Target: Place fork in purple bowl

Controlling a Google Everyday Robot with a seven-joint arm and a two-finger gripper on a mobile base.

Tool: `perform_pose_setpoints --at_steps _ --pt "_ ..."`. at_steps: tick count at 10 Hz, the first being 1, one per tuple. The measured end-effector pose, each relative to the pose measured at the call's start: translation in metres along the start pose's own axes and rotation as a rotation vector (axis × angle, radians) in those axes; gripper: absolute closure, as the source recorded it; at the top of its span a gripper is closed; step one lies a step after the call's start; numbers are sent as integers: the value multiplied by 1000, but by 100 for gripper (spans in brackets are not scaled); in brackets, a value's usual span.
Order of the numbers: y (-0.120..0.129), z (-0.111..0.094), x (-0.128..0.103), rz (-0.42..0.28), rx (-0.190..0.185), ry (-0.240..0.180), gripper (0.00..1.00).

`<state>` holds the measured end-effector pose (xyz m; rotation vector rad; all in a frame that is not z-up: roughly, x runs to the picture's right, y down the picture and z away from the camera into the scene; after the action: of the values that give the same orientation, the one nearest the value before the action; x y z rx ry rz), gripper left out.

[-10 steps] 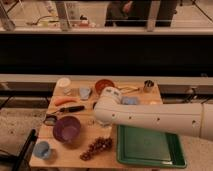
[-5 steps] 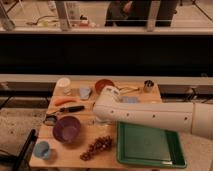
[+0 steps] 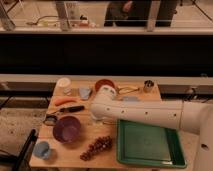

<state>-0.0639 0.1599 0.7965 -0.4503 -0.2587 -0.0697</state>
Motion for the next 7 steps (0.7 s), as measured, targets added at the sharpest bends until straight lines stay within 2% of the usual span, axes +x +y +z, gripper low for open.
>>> perform_pose_setpoints --at_steps 3,7 --pt "4 23 5 30 -22 -14 20" --pt "6 41 32 86 -40 9 20"
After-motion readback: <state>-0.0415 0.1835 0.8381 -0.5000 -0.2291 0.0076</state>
